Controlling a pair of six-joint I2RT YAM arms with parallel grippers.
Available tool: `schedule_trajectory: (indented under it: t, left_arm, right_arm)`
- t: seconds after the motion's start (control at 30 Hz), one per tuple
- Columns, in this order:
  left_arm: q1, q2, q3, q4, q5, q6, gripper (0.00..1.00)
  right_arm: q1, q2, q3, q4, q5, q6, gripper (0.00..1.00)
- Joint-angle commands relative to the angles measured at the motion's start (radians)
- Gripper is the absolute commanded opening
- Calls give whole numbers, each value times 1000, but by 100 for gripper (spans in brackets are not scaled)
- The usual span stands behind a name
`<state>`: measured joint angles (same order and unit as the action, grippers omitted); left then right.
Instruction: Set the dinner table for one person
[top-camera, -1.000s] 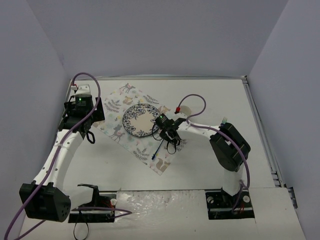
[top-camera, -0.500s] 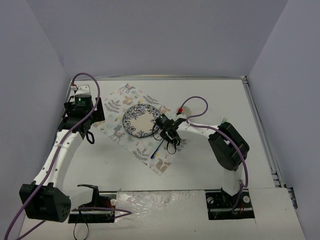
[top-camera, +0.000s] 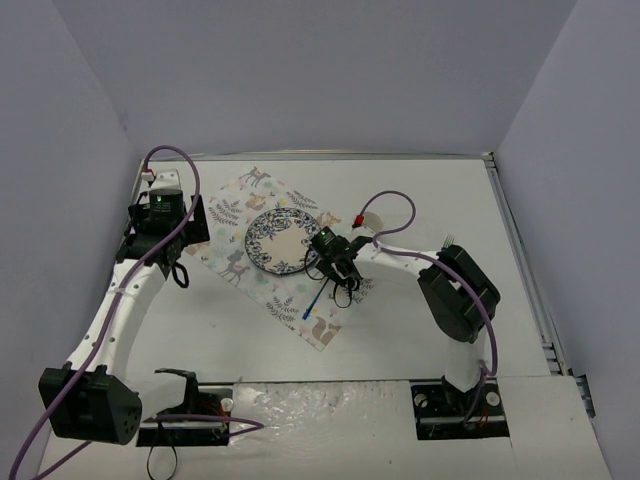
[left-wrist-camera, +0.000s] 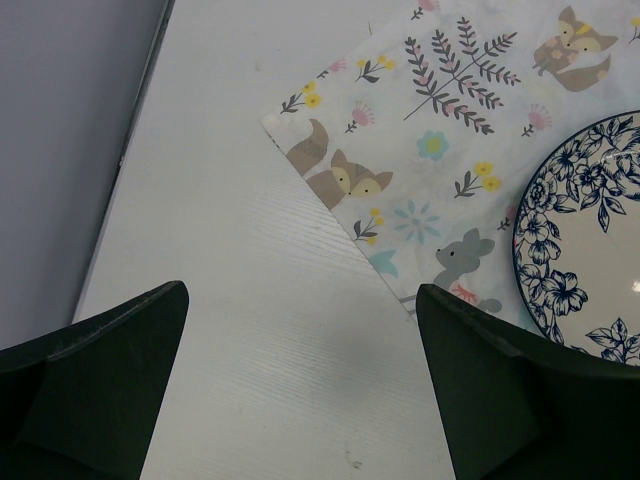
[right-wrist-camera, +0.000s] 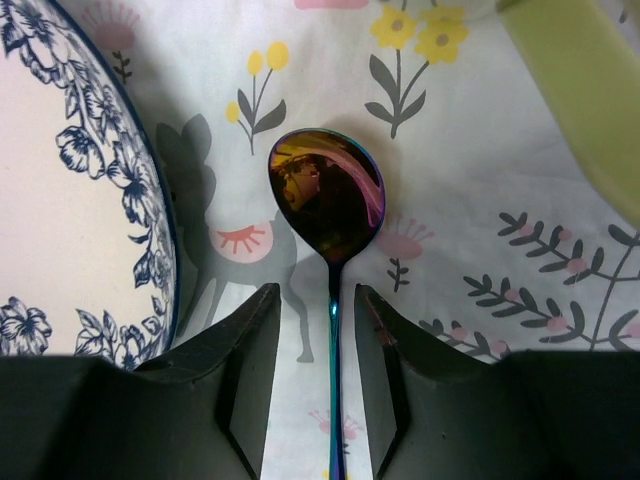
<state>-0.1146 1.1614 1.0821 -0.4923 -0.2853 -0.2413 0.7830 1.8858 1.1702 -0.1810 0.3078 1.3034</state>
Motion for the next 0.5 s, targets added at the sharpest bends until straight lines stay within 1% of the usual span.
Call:
schedule_trajectory:
  t: [0.0,0.1,0.27,0.33,0.37,0.43,0.47]
  left_arm:
    - [12,-19,16,38,1,-7,95]
    - [12,-20,16,38,5,-7,95]
    - [12,-20,13,41,27,-9,95]
    - [12,-17,10,50,44,-9,95]
    - [12,-17,9,52,53,-9,95]
    - [10,-9,7,58,79,-7,95]
    - [11,-5,8,58,84,-8,95]
  right_arm:
    - [15,-124,31,-26,71,-49,37]
    - [17,-192,46,-25,90,-127,43]
    - [24,-291,43,-31,123,-267,65]
    - [22,-351,31,-32,151,-321,70]
    - [24,-374,22,-32,151,-322,73]
    - [13,-442,-12,-46,209,-372,82]
    - [-5,-459,-23,-54,217,-387,84]
